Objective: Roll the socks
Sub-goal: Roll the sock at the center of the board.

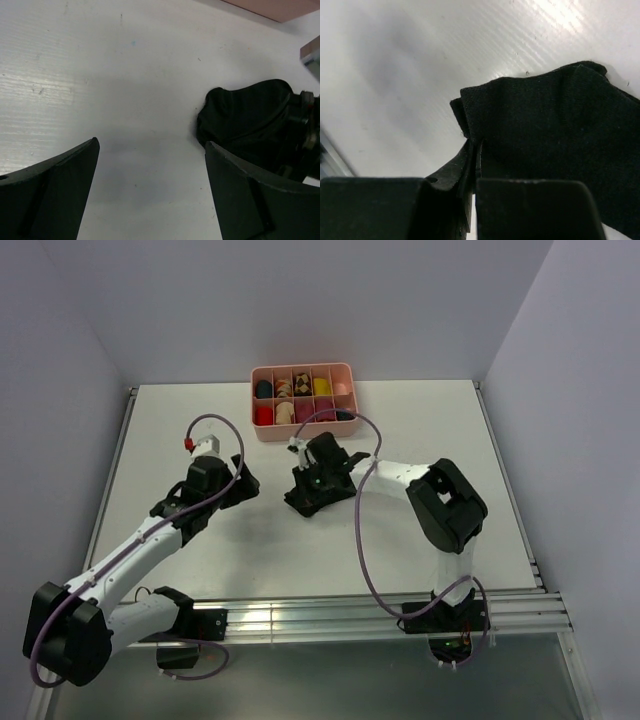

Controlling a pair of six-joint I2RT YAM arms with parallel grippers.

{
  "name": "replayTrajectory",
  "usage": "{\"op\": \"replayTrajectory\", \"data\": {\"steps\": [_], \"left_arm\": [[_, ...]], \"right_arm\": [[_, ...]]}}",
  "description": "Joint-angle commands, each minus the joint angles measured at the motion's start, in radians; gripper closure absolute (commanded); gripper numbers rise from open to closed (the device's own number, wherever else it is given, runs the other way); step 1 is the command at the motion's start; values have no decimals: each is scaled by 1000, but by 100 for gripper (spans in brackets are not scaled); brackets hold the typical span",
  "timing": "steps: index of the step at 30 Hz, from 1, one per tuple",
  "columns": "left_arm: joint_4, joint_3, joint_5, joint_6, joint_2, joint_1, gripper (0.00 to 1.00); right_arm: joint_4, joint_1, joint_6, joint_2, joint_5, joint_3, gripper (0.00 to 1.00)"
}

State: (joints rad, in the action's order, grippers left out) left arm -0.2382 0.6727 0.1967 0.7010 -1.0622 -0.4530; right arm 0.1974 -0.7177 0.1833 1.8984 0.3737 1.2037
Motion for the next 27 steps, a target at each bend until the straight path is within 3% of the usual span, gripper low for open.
{"op": "replayTrajectory", "data": {"steps": [1,13,23,27], "left_arm": [[65,-18,-65,25,-27,2,10],[137,-21,-111,34,-200,-59,28],[197,64,-106,0,-403,-138,36],[209,93,-102,-20,-479,-162,38]], "right_arm": [[-99,70,105,-30,253,-6,100],[-194,202,268,157,519,-39,100],[-280,261,340,241,602,-62,100],[-242,268,317,249,596,-40,100]]}}
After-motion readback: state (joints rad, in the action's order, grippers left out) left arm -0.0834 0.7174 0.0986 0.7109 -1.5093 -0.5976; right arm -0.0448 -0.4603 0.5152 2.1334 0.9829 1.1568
